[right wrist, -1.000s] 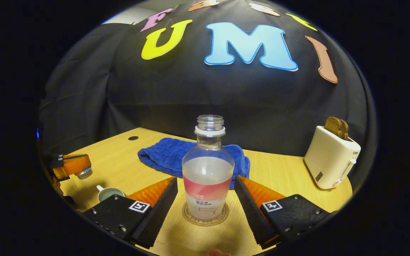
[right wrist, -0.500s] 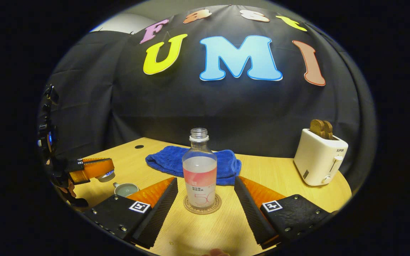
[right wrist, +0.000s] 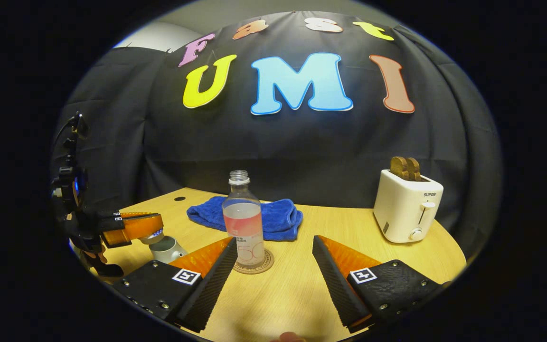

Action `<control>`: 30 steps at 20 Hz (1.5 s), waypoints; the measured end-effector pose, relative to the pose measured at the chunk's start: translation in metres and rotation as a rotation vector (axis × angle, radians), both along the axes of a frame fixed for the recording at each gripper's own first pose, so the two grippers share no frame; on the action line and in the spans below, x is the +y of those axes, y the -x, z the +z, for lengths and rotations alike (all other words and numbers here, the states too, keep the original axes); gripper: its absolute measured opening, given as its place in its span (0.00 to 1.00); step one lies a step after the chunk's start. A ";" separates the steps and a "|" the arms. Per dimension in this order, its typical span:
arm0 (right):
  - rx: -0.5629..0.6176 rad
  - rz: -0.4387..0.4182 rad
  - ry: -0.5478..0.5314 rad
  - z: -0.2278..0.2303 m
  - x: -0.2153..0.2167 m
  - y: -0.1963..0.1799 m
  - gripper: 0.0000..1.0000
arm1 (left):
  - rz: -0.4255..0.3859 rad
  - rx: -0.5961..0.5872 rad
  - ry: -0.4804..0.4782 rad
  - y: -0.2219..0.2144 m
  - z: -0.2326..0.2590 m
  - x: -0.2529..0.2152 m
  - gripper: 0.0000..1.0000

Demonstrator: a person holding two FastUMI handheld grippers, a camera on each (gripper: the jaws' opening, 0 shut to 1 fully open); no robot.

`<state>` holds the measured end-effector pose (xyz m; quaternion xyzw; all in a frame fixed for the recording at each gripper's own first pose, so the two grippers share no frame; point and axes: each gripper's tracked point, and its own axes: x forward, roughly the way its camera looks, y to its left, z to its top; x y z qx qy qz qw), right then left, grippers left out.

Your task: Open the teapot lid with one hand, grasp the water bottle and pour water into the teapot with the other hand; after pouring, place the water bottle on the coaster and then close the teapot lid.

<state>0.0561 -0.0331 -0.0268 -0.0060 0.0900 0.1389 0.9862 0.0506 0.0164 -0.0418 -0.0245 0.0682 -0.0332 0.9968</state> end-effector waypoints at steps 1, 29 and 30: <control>0.000 -0.004 -0.003 0.000 -0.005 0.001 0.98 | -0.003 0.007 -0.002 -0.002 -0.005 -0.003 0.07; -0.095 -0.113 -0.029 0.020 -0.015 0.061 0.98 | 0.024 -0.062 -0.031 0.061 0.024 -0.010 0.19; -0.103 -0.121 -0.027 0.021 -0.013 0.068 0.98 | 0.026 -0.070 -0.029 0.071 0.026 -0.012 0.19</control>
